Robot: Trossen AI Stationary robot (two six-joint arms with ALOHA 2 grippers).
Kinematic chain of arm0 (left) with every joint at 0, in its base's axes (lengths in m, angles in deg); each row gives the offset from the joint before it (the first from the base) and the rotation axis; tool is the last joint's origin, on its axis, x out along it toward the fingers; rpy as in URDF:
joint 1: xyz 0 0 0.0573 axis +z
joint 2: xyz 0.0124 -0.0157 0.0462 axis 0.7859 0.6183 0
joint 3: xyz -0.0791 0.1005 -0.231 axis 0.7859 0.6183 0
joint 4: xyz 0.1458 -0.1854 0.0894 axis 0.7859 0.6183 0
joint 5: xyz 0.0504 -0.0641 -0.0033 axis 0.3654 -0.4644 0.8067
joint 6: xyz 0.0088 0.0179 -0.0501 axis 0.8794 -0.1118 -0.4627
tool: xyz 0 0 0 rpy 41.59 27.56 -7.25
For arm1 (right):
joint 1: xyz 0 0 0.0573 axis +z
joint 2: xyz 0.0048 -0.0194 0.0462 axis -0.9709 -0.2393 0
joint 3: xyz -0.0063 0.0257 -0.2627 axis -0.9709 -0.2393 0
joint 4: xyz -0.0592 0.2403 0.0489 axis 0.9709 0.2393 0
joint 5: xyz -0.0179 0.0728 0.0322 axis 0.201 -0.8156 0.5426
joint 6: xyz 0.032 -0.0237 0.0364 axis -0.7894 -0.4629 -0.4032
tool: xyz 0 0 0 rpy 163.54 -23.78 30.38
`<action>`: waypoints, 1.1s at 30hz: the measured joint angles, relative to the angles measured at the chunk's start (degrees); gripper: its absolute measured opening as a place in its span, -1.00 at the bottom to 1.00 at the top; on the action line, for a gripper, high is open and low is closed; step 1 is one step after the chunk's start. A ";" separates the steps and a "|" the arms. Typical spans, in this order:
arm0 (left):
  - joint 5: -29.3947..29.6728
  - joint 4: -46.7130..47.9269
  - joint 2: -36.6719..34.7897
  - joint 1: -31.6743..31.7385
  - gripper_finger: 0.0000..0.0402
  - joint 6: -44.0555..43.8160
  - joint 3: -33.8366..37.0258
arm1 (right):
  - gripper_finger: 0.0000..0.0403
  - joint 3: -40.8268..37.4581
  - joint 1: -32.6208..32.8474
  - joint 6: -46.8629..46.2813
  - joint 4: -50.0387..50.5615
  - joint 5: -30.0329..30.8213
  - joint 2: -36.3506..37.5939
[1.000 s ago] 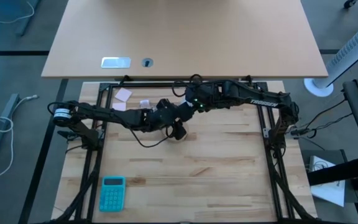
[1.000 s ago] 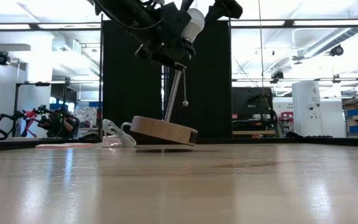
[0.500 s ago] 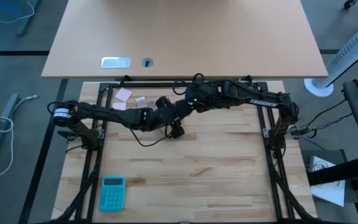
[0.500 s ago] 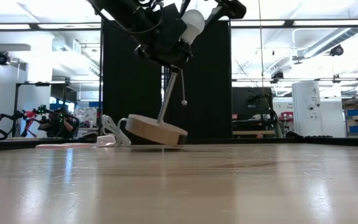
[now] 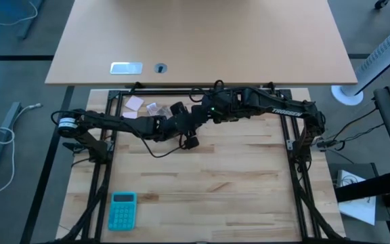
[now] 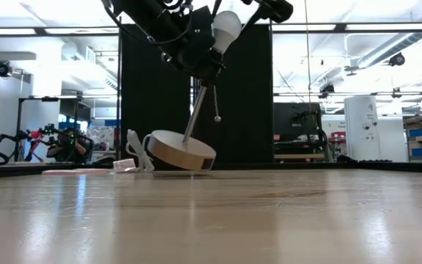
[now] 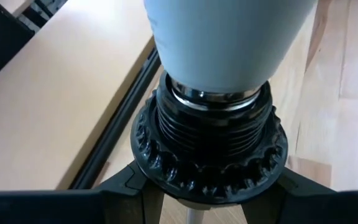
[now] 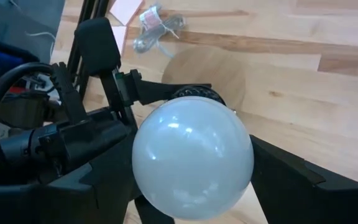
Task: Screw lightbulb
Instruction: Insert the lightbulb into the lamp
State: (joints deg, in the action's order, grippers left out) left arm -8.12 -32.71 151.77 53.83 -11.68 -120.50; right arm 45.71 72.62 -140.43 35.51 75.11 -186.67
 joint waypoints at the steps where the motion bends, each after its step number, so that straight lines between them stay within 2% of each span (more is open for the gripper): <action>1: -0.08 -0.04 0.00 0.00 -0.23 0.44 0.00 | 0.35 0.00 -0.08 -0.44 0.18 -0.07 0.00; 20: -0.25 -1.49 0.20 -0.15 -0.23 3.39 0.17 | 0.31 -0.23 -0.24 -20.12 3.34 -1.66 0.00; 33: -0.24 -3.39 0.22 -0.20 -0.23 7.62 0.31 | 0.29 -0.28 -0.50 -30.01 4.85 -3.13 0.07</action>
State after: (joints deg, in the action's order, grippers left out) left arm -8.35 -36.09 151.99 53.63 -4.06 -120.19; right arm 45.42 72.12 -170.44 40.36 71.97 -186.61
